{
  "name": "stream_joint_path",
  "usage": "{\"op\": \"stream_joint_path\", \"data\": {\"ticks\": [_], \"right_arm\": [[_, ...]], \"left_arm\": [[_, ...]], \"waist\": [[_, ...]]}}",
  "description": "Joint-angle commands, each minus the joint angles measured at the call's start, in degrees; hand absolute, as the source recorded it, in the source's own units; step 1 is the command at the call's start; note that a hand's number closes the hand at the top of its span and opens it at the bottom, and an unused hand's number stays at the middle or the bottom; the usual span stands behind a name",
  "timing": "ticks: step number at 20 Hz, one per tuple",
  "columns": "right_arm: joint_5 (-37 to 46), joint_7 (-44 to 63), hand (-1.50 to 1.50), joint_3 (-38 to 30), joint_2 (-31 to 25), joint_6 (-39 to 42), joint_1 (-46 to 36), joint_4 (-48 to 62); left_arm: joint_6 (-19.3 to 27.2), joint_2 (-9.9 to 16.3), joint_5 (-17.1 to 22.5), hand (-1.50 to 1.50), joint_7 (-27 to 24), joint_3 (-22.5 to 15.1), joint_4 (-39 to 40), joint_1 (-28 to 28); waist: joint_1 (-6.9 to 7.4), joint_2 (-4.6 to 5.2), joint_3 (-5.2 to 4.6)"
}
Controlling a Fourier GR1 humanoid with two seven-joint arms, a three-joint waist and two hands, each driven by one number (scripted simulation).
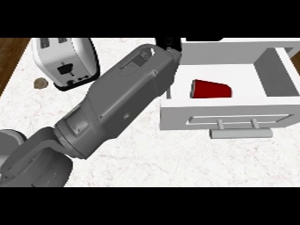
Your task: Pick up the can, place it into the drawer and close the drawer
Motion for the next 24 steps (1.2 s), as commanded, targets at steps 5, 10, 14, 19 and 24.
{"op": "stream_joint_path", "data": {"ticks": [5, 10, 14, 19, 24], "right_arm": [[25.17, -2.77, -1.50, 14.54, 0.36, -8.82, -12.42, 13.25], [35.00, -3.82, -1.50, 20.30, 0.30, -13.67, -17.76, 21.57], [38.47, -7.18, -1.50, 21.23, -2.32, -15.15, -23.37, 32.76], [46.28, -9.70, -1.50, 25.45, -2.16, -20.45, -27.15, 44.11], [52.76, -10.38, -1.50, 25.21, -2.34, -27.73, -33.20, 58.91]], "left_arm": [[1.73, 0.00, 0.26, -1.50, 1.96, -0.54, -1.31, -0.14], [0.69, 2.53, -2.03, -1.50, 3.45, -0.09, -3.92, 3.04], [1.36, 3.40, -3.14, -1.50, 5.54, -0.08, -5.84, 4.05], [2.93, 7.19, -5.26, -1.50, 8.73, -0.83, -8.86, 4.65], [2.89, 10.46, -6.60, -1.50, 10.68, -1.28, -13.58, 7.69]], "waist": [[1.57, -0.17, -0.02], [2.81, -0.74, -0.08], [2.84, -0.75, -0.04], [3.02, -0.86, -0.03], [3.66, -0.79, -0.02]]}}
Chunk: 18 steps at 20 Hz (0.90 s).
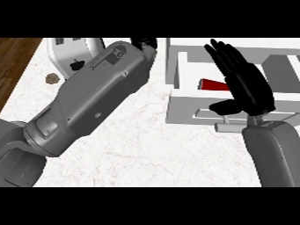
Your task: Pick up the can, place it into the drawer and close the drawer
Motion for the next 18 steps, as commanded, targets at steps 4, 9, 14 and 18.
{"op": "stream_joint_path", "data": {"ticks": [4, 9, 14, 18], "right_arm": [[7.13, 1.01, -1.50, -0.59, 1.77, -9.14, -9.16, 19.72], [9.74, -2.23, -1.50, -2.46, 0.61, -17.66, -12.71, 33.48], [11.52, -2.71, -1.50, -5.28, 1.24, -27.29, -17.99, 45.59], [12.58, -1.80, -1.50, -6.89, 1.52, -32.20, -20.79, 51.53]], "left_arm": [[0.68, 6.17, -2.14, -1.50, 4.53, 0.28, -7.46, 3.21], [2.13, 8.64, -3.90, -1.50, 5.92, -0.10, -13.68, 7.59], [-1.06, 11.84, -4.50, -1.50, 8.26, 1.47, -13.56, 7.04], [1.78, 12.42, -5.72, -1.50, 10.23, 0.29, -18.78, 9.53]], "waist": [[0.09, -0.06, 0.01], [0.28, 0.07, 0.04], [0.33, 0.61, 0.09], [1.19, 0.38, 0.09]]}}
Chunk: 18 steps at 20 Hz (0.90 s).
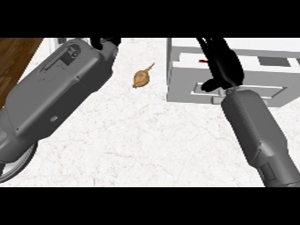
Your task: Pick up the can, place it into the drawer and close the drawer
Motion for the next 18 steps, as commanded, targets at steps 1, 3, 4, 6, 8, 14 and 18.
{"op": "stream_joint_path", "data": {"ticks": [1, 3, 4, 6, 8, 14, 18], "right_arm": [[0.30, -1.32, -1.50, -2.22, 0.59, -8.30, -0.77, 9.23], [0.74, 0.60, -1.50, -2.87, 1.96, -9.21, -4.28, 11.90], [0.14, -2.58, -1.50, -3.98, -0.97, -11.80, -2.27, 12.96], [1.67, 1.23, -1.50, -3.88, 0.75, -10.32, -8.39, 15.82], [0.30, -2.11, -1.50, -5.80, -1.58, -13.89, -8.15, 18.22], [1.66, -0.40, -1.50, -7.11, -1.98, -18.77, -12.94, 24.50], [1.20, -0.80, -1.50, -8.37, -5.54, -16.08, -18.16, 26.84]], "left_arm": [[0.31, 3.12, -0.97, -1.50, 3.23, -0.24, -3.71, 0.68], [0.07, 2.81, -1.13, -1.50, 2.44, 0.57, -4.02, 1.73], [-1.19, 4.40, -1.15, -1.50, 2.32, 0.39, -5.34, 3.42], [1.05, 3.03, -2.29, -1.50, 2.84, -0.14, -5.93, 2.99], [0.11, 3.99, -1.74, -1.50, 2.76, 1.16, -7.86, 4.44], [0.39, 5.66, -3.04, -1.50, 5.75, 0.41, -10.54, 3.81], [-2.33, 8.63, -3.03, -1.50, 5.22, 2.05, -11.55, 6.17]], "waist": [[0.70, 1.01, 0.88], [0.68, 1.19, 0.86], [1.10, 1.32, 0.88], [0.88, 1.28, 0.86], [1.23, 1.53, 0.89], [2.59, 1.98, 0.94], [2.63, 2.17, 0.87]]}}
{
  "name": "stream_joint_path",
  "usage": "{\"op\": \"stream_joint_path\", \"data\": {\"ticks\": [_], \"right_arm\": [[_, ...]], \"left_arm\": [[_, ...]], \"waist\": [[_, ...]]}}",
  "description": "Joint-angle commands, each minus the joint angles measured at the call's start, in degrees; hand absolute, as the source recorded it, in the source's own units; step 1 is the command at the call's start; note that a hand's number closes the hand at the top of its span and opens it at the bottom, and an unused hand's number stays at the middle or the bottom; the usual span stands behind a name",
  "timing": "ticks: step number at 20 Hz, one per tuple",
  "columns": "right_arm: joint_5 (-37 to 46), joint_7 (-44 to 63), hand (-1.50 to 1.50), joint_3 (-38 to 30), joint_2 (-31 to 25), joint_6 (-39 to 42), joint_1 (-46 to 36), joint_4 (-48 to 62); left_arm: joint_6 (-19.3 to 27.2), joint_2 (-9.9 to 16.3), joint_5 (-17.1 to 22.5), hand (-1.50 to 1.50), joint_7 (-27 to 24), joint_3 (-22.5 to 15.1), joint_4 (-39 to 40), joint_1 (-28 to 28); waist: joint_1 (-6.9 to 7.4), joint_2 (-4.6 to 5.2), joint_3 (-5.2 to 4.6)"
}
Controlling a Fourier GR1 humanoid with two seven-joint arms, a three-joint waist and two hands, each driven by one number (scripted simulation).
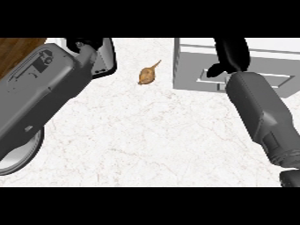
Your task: Pick up the can, place it into the drawer and close the drawer
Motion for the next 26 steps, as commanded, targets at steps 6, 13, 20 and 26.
{"op": "stream_joint_path", "data": {"ticks": [6, 13, 20, 26], "right_arm": [[1.17, 3.43, -1.50, -1.25, -2.99, 0.52, -8.72, 5.79], [-4.37, -4.63, -1.50, -5.60, -1.76, 6.42, -11.08, 7.70], [-20.56, -12.43, -1.50, -20.45, 1.96, 12.99, -11.86, 7.03], [-24.76, -16.99, -1.50, -24.71, -0.98, 18.44, -12.99, 7.32]], "left_arm": [[1.38, 0.88, -1.63, -1.50, 1.77, -0.53, -4.31, 1.58], [0.66, 2.90, -1.15, -1.50, 4.58, 0.30, -7.39, 1.55], [1.63, 1.85, -2.13, -1.50, 4.05, -0.42, -7.73, 2.08], [1.02, 3.34, -2.72, -1.50, 4.06, 0.31, -8.13, 3.78]], "waist": [[1.60, 0.63, 0.14], [1.93, 0.61, 0.26], [1.22, 0.57, 0.52], [0.39, 0.79, 0.25]]}}
